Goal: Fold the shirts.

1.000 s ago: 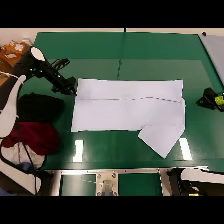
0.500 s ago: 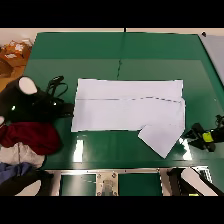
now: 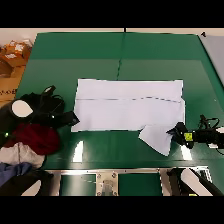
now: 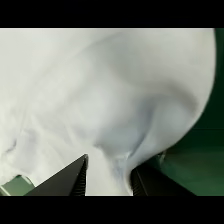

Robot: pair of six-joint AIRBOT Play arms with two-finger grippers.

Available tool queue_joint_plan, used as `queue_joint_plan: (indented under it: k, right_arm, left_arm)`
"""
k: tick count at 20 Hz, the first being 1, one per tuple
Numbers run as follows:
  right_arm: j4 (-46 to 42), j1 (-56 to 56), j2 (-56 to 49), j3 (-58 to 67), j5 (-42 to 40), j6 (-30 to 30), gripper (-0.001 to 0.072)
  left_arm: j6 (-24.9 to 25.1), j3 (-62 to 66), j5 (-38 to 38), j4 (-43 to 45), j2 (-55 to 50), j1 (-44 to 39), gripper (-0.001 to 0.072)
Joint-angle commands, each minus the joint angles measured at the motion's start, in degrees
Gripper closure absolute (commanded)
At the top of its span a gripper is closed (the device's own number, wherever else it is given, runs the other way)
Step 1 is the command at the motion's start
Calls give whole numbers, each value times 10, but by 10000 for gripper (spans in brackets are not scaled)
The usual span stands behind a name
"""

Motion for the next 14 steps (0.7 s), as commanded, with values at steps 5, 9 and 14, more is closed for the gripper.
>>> queue_joint_plan:
  k: [5,9,14]
  right_arm:
    - [17,6,0,15,-17,-22,364]
    - [35,7,0,15,-25,-22,364]
    - [45,7,0,15,-37,-22,364]
  left_arm:
    - [-146,-141,261,-115,-15,-197,10]
    - [-185,-144,365,-110,-82,-222,12]
    - [-192,-128,452,-105,-124,-222,293]
